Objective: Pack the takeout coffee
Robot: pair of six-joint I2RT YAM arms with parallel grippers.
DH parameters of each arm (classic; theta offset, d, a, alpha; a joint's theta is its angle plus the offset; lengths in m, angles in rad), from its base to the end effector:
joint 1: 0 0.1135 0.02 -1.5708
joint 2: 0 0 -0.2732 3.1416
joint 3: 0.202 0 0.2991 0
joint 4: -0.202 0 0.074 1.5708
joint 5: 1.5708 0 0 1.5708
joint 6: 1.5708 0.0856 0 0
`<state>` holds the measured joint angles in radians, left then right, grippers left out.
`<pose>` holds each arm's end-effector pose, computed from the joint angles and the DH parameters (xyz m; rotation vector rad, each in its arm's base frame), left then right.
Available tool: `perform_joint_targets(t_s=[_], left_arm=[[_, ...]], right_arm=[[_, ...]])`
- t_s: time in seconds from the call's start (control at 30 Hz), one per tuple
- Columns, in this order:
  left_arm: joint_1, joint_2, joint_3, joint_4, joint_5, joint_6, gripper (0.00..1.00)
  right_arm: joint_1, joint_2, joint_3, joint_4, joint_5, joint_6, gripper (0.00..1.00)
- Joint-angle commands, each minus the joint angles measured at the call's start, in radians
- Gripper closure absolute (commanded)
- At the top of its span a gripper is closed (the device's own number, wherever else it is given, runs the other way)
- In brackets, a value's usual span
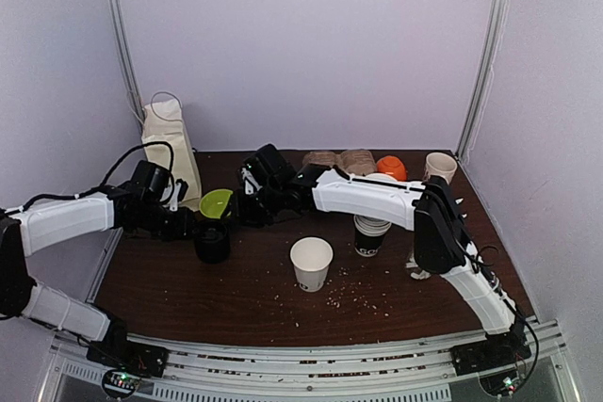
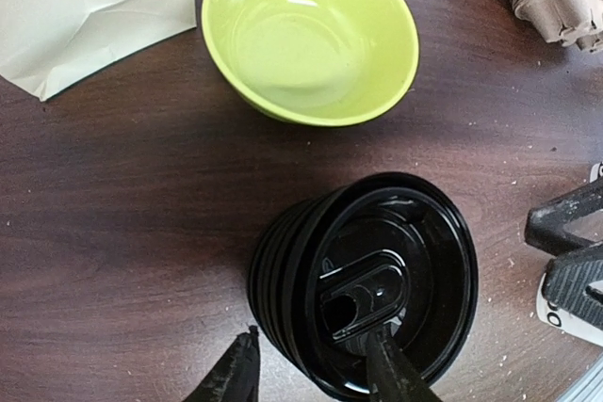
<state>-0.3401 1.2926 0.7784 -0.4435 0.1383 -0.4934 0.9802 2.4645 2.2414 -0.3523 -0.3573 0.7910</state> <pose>0.2987 -0.1182 0.1545 -0.1418 2.5881 -0.4962 0.3434 0.5660 0.1944 -0.4704 2.4146 1.3097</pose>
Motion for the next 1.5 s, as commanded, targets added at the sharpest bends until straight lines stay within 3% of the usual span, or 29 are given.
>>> perform_joint_targets(t_s=[0.0,0.83,1.03,1.13,1.3,1.47], left_arm=[[0.001,0.012,0.019,0.035,-0.002,0.023,0.62],[0.001,-0.001,0.044,0.001,-0.017,0.034,0.99],[0.001,-0.02,0.057,-0.01,-0.015,0.033,1.0],[0.002,-0.026,0.064,-0.019,-0.019,0.036,1.0],[0.001,-0.039,0.073,-0.032,-0.025,0.04,1.0],[0.001,-0.056,0.083,-0.043,-0.021,0.041,1.0]], right_arm=[[0.0,0.013,0.027,-0.014,-0.016,0.001,0.66],[-0.001,-0.047,0.002,-0.002,-0.014,-0.009,0.66],[-0.003,-0.055,-0.017,0.006,-0.013,-0.011,0.65],[-0.003,-0.073,-0.04,0.029,-0.02,-0.01,0.61],[-0.002,-0.115,-0.079,0.059,-0.03,-0.006,0.42],[-0.007,-0.163,-0.144,0.113,-0.057,0.022,0.35]])
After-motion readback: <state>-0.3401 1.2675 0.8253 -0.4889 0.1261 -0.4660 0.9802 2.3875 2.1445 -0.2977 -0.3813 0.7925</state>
